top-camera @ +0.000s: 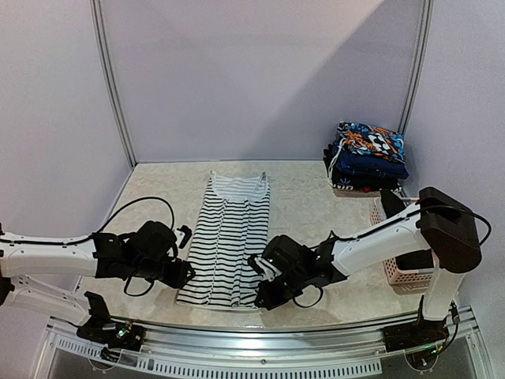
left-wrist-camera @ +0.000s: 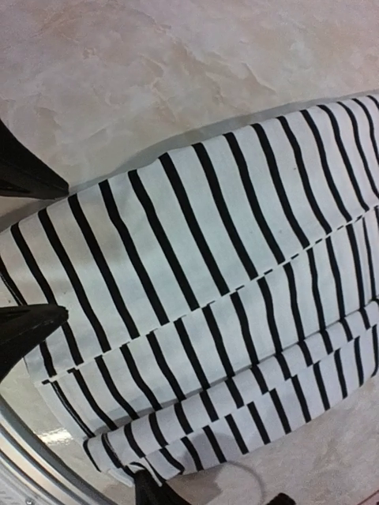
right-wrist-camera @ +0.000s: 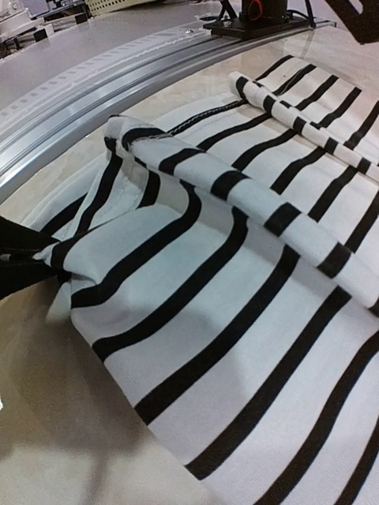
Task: Fold and stack the mixed laundry pile
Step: Pick up the rectangle-folded tank top from the center of the board.
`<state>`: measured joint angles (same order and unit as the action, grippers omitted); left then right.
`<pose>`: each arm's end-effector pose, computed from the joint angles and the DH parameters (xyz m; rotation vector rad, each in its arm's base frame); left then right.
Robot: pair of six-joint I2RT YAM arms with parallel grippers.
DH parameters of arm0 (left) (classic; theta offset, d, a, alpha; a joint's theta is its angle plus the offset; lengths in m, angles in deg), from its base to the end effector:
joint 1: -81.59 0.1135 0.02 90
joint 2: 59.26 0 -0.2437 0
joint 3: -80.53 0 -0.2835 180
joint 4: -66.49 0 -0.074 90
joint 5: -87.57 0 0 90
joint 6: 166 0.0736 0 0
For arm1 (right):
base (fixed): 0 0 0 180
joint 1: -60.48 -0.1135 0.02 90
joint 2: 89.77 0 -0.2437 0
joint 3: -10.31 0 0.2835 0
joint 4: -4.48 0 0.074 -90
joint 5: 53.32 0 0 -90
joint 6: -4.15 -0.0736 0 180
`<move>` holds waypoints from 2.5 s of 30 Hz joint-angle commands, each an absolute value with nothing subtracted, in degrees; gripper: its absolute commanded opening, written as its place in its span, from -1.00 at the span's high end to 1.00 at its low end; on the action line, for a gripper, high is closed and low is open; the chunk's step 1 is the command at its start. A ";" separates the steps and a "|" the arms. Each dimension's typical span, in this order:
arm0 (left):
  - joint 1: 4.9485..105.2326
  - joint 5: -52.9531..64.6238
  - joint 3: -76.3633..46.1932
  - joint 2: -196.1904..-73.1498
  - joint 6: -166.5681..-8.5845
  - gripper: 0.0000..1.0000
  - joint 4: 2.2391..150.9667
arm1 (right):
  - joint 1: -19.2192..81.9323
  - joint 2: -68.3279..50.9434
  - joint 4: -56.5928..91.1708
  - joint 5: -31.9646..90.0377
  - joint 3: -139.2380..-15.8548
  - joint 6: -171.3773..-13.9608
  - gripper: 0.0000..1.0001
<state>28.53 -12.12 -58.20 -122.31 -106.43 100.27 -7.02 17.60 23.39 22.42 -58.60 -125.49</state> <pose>0.1636 -0.1969 0.1047 0.4363 2.5234 -0.3664 0.1337 0.3701 0.0474 -0.7918 2.7564 0.8878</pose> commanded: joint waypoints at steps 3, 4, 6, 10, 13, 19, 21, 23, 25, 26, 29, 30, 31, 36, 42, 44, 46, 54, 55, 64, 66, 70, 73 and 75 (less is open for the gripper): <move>22.75 -11.21 -55.62 -122.96 -107.46 0.08 108.28 | -7.72 19.13 35.52 24.95 -53.15 -124.30 1.00; 22.04 -11.65 -55.72 -122.78 -108.04 0.08 109.31 | -7.66 19.29 35.13 24.93 -53.15 -124.15 1.00; 20.95 -11.18 -56.33 -122.08 -109.24 0.08 109.94 | -7.67 19.76 33.86 24.24 -53.23 -124.32 1.00; 18.57 -8.86 -58.01 -120.42 -111.45 0.09 109.14 | -7.71 21.17 32.63 23.56 -53.76 -124.59 1.00; 17.43 -8.78 -58.89 -119.85 -112.63 0.09 108.34 | -7.71 21.64 32.32 23.93 -53.86 -124.46 1.00; 16.06 -13.15 -59.30 -120.08 -116.28 0.12 112.04 | -7.70 21.59 31.82 24.20 -53.51 -124.80 1.00; 15.71 -14.37 -59.49 -120.00 -117.48 0.13 113.49 | -7.72 21.54 31.77 24.28 -53.42 -124.88 1.00; 15.51 -14.64 -60.16 -120.04 -118.18 0.15 113.06 | -7.70 21.50 31.56 24.28 -53.26 -124.96 1.00; 15.45 -13.72 -60.89 -120.35 -118.71 0.17 111.81 | -7.73 21.46 31.35 24.28 -53.16 -125.04 1.00; 15.41 -13.20 -61.15 -120.73 -118.83 0.19 111.27 | -7.70 21.56 31.36 24.28 -53.11 -125.05 1.00; 14.88 -13.18 -61.22 -121.87 -119.21 0.22 110.85 | -7.77 21.67 31.27 24.44 -52.93 -125.14 1.00; 14.73 -13.29 -61.28 -122.25 -119.30 0.23 110.48 | -7.80 21.61 31.17 24.48 -52.89 -125.14 1.00; 14.64 -13.32 -61.39 -122.66 -119.32 0.24 109.96 | -7.81 21.59 31.16 24.55 -52.89 -125.14 1.00; 13.83 -14.31 -60.97 -125.14 -119.82 0.35 109.47 | -7.81 21.55 31.08 24.64 -52.59 -125.23 1.00; 12.12 -16.09 -59.90 -128.82 -121.28 0.56 109.50 | -7.76 20.99 31.24 24.94 -51.98 -125.24 1.00; 11.42 -16.47 -59.55 -129.86 -121.87 0.72 109.41 | -7.80 20.51 31.68 25.44 -51.57 -125.23 1.00; 10.75 -16.19 -59.28 -130.38 -122.32 0.94 108.57 | -7.82 19.71 32.83 26.32 -51.04 -125.15 1.00; 7.85 -14.29 -57.08 -134.11 -123.82 1.00 102.74 | -7.80 15.60 34.73 27.60 -47.41 -125.65 1.00; 7.51 -14.29 -56.59 -135.23 -124.00 1.00 102.78 | -7.76 14.88 35.13 27.93 -47.02 -125.67 1.00; 4.62 -16.29 -53.03 -137.88 -125.82 1.00 106.55 | -7.81 12.13 36.34 29.32 -46.60 -125.41 1.00; 4.59 -17.70 -52.47 -136.79 -125.96 1.00 108.45 | -7.76 11.40 36.86 29.99 -46.85 -125.44 1.00; 4.60 -19.60 -52.21 -133.83 -126.48 1.00 110.10 | -7.80 9.44 38.84 32.06 -47.94 -125.58 1.00; 4.60 -21.14 -51.63 -132.01 -126.54 1.00 111.56 | -7.78 7.51 40.62 33.95 -49.10 -125.58 1.00; 4.60 -22.91 -51.03 -130.97 -126.78 1.00 112.65 | -7.81 6.44 41.92 35.46 -49.87 -125.43 1.00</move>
